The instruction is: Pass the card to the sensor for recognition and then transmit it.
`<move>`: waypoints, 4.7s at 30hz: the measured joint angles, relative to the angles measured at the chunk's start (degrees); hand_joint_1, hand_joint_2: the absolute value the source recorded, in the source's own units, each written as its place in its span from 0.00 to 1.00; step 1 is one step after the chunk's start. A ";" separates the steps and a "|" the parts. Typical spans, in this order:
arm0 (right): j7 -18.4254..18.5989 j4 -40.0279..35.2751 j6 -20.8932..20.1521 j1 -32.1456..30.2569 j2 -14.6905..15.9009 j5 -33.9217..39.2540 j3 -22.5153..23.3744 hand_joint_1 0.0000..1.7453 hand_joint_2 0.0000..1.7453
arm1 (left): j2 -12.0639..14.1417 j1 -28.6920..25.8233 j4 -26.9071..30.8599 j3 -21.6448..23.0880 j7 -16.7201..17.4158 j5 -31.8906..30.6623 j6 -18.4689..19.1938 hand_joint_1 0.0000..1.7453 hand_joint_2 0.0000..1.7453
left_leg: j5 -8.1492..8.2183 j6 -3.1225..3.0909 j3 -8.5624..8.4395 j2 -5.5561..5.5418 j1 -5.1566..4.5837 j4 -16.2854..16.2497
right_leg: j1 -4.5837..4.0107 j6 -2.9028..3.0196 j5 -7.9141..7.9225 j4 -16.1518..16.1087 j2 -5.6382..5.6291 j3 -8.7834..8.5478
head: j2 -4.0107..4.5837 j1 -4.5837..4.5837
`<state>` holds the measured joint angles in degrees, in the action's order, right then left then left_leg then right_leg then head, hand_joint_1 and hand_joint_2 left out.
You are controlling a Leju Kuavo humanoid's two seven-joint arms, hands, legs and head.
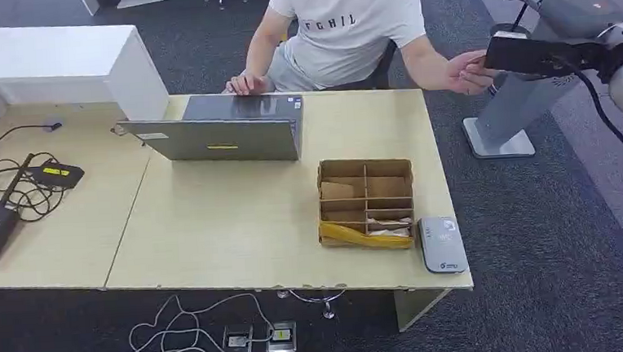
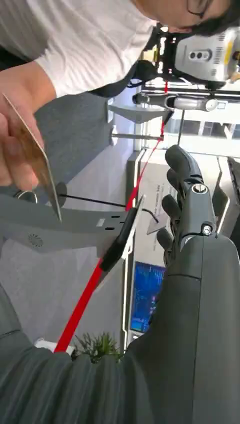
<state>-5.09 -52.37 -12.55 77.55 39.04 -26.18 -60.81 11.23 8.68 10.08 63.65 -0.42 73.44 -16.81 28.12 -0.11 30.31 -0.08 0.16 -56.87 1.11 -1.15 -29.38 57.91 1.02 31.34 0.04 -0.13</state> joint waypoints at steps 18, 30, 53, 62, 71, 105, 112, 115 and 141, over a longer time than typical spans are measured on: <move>-0.43 1.79 4.70 -10.81 1.16 -0.62 -0.02 1.00 1.00 | -0.11 0.01 0.00 1.03 0.02 -0.66 -0.13 0.00 0.00 | 0.00 0.00 0.02 0.00 0.00 -0.01 | 0.00 0.00 0.00 0.00 0.01 0.02 | 0.00 -0.02; 1.07 1.68 7.89 -11.97 2.82 -2.19 1.14 1.00 1.00 | -0.07 0.01 0.00 1.07 0.35 -0.66 -0.13 0.00 0.00 | 0.00 0.00 0.05 -0.01 0.00 -0.02 | 0.00 0.00 0.00 0.00 0.04 0.01 | 0.00 -0.02; 1.05 1.68 8.59 -11.91 3.43 -2.30 2.08 1.00 1.00 | -0.07 0.01 0.00 1.44 0.35 -0.66 -0.13 0.00 0.00 | 0.00 0.00 0.05 -0.01 0.00 -0.03 | 0.00 0.00 0.00 0.00 0.02 0.01 | 0.00 0.00; 1.77 0.06 9.07 -12.33 4.44 -1.59 2.78 1.00 1.00 | 0.02 0.03 0.00 1.79 0.46 -0.76 -0.44 0.00 0.00 | 0.00 0.00 0.04 0.00 0.01 -0.03 | -0.01 0.00 0.00 0.00 0.02 0.04 | 0.00 0.00; 4.48 -4.54 13.62 -25.22 7.54 5.66 2.95 1.00 1.00 | 0.06 -0.01 0.00 1.84 1.66 -0.02 -1.25 0.00 0.00 | 0.08 0.00 0.13 -0.08 0.15 -0.09 | -0.15 0.00 0.00 -0.07 0.15 -0.08 | 0.00 -0.02; 6.14 -14.62 16.15 -35.34 6.49 7.48 4.35 1.00 1.00 | 0.50 0.18 0.00 1.88 3.23 -0.63 -1.22 0.00 0.00 | 0.09 -0.01 0.12 -0.01 0.15 -0.10 | -0.15 0.00 0.00 -0.06 0.04 -0.02 | 0.00 -0.02; 6.65 -15.32 16.15 -37.39 5.99 8.11 4.35 1.00 1.00 | 0.57 0.19 0.00 1.90 3.23 -0.77 -1.22 0.00 0.00 | 0.09 -0.01 0.13 -0.02 0.15 -0.10 | -0.14 0.00 0.00 -0.06 0.04 -0.03 | 0.00 0.00; 6.65 -15.54 16.15 -37.77 5.97 8.15 4.35 1.00 1.00 | 0.70 0.20 0.00 1.90 3.24 -0.79 -1.20 0.00 0.00 | 0.09 -0.01 0.13 -0.02 0.15 -0.10 | -0.14 0.00 0.00 -0.06 0.05 -0.03 | 0.00 -0.02; 6.73 -15.63 16.43 -38.68 5.31 8.20 4.33 1.00 1.00 | 0.87 0.23 0.00 2.71 3.21 -1.25 -0.70 0.00 0.00 | 0.09 -0.01 0.13 -0.02 0.15 -0.10 | -0.14 0.00 0.00 -0.06 0.05 -0.01 | 0.00 0.00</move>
<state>1.64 -68.00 3.89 38.87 44.35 -17.99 -56.48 12.11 8.91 10.08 66.36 2.80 72.19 -17.51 28.22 -0.12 30.43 -0.10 0.30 -56.97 0.97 -1.15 -29.38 57.86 1.07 31.33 0.04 -0.13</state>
